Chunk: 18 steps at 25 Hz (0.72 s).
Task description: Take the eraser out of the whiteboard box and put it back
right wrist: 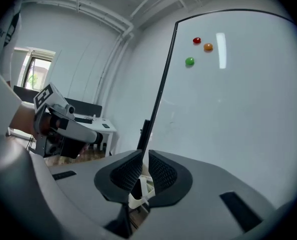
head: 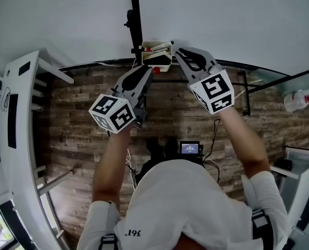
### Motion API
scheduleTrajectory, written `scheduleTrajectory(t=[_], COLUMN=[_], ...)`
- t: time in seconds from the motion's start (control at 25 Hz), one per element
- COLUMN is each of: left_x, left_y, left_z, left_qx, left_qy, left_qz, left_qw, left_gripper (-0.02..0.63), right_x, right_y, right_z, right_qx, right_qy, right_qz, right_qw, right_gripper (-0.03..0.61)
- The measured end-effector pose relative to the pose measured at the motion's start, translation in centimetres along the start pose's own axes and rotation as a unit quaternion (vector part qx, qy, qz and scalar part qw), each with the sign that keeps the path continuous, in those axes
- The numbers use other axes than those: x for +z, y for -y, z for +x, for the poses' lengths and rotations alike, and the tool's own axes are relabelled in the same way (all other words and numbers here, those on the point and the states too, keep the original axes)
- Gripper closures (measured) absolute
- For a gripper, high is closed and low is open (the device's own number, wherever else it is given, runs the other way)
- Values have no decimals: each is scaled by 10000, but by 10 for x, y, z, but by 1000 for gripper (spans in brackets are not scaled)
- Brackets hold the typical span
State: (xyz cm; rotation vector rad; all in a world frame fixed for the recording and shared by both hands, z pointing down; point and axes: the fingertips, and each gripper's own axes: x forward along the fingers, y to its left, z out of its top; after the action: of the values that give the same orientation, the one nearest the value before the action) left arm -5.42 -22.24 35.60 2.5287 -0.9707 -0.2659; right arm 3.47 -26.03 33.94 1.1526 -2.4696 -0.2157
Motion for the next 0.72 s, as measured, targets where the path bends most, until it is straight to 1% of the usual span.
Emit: scheduleTrajectory(t=[0.16,0.36,0.52,0.72], left_x=[11,18,19,14], left_y=[15,29,38,46], left_z=[-3,-9,-16,-27], left_qx=[-78,-105,41,155], left_qy=[89,170,194,289], left_qz=[99,118,81,-55], left_qw=[9999,9997,9998,9994], left_gripper=[547,546,547,546], right_x=[12,19,19,15], right_y=[3,2,1,1], right_z=[-18,-38,-53,-73], right_qx=[-46,-56,-86,-153], right_qy=[195,330,406,502], right_qz=[105,288,365,559], right_qw=[9997,9990,9985,9971], right_gripper=[525,525,525,525])
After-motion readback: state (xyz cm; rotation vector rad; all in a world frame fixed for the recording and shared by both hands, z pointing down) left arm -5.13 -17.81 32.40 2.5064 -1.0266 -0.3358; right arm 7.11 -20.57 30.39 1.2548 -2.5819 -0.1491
